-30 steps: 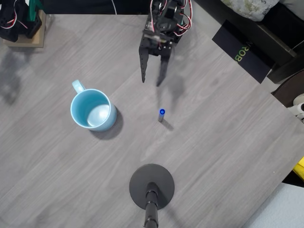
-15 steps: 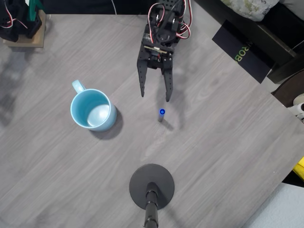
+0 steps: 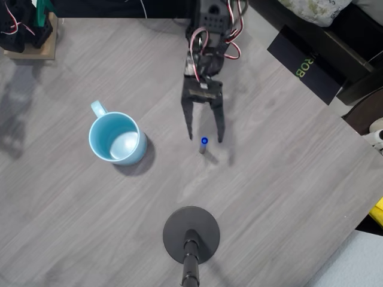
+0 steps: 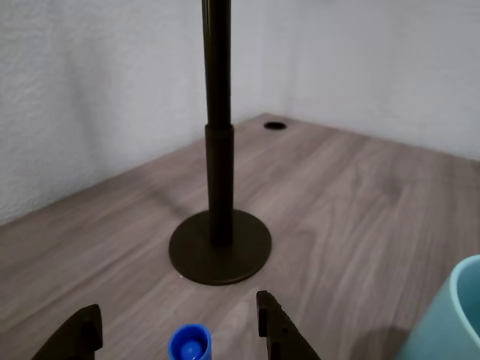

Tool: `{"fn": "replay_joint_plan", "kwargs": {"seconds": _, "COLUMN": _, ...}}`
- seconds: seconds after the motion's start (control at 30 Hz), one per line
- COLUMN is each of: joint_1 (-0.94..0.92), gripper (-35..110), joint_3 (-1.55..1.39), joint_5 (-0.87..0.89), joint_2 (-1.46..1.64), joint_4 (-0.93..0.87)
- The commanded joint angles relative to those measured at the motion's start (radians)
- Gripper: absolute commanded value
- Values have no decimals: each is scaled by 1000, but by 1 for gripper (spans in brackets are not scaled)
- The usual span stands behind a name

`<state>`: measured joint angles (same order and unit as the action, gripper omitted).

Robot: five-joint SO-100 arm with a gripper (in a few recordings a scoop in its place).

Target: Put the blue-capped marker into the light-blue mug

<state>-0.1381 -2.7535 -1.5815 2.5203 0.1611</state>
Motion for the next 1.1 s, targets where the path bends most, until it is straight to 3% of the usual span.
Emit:
{"fn": "replay_joint_plan", "kwargs": {"seconds": 0.0, "joint_1": 23, "gripper": 32, "joint_3": -9, "joint_5": 5, "joint_2": -14, "joint_4": 26}}
{"fn": "replay_joint_plan", "kwargs": {"seconds": 0.77, "joint_1": 15, "gripper": 32, "joint_3": -26, "joint_5": -2, "joint_2": -630, "joint_4": 538}}
{"fn": "replay_joint_plan", "kwargs": {"seconds": 0.93, "joint_1": 20, "gripper": 32, "joint_3": -28, "joint_5": -5, "joint_2": -854, "joint_4": 742}}
{"fn": "replay_joint_plan", "kwargs": {"seconds": 1.07, "joint_1": 29, "gripper": 32, "joint_3": -32, "joint_5": -35, "joint_2": -1115, "joint_4": 1032}}
